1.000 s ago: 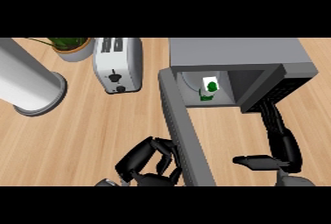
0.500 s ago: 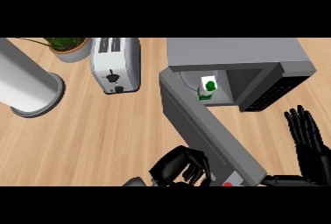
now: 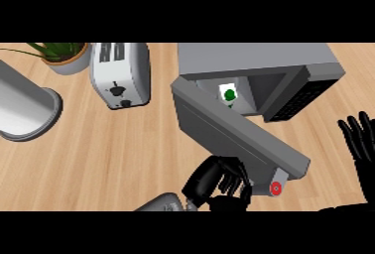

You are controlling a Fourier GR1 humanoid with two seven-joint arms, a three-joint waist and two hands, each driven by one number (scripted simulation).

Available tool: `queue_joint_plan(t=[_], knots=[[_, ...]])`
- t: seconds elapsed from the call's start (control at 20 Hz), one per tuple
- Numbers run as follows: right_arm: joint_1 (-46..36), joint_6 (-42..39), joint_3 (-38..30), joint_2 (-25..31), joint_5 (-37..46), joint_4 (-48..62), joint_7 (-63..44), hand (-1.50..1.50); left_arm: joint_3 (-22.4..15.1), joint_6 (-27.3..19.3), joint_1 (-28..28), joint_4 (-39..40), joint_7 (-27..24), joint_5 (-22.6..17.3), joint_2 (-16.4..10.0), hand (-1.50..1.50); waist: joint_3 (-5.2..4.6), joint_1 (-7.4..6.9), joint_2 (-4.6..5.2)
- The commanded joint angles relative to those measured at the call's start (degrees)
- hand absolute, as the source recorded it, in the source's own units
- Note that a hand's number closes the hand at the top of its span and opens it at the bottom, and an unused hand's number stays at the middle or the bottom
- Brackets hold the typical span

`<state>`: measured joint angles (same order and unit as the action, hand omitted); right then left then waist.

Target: Pick up the milk, place it into the microwave and close the microwave

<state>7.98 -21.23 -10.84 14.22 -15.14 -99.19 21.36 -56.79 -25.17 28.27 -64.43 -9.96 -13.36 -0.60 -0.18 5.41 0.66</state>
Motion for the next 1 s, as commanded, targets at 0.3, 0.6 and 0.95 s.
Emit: queue_joint_plan(t=[0.3,0.6,0.95], knots=[[-3.1,-7.7,2.4,4.1,-6.8,-4.3,-4.3,-1.5,0.5,-10.3,11.3,2.8,-4.4,-11.7,0.6,1.5,-0.11,4.28,1.09],[-4.3,-9.8,3.3,5.6,-10.2,-6.8,-6.8,-1.5,4.3,-12.1,16.9,7.1,-5.2,-17.8,0.6,1.5,-0.11,7.07,1.81],[-5.1,-10.1,2.3,6.9,-15.1,-8.4,-9.4,-1.5,9.0,-13.7,22.6,12.9,-5.2,-23.8,0.6,1.5,-0.1,9.93,2.72]])
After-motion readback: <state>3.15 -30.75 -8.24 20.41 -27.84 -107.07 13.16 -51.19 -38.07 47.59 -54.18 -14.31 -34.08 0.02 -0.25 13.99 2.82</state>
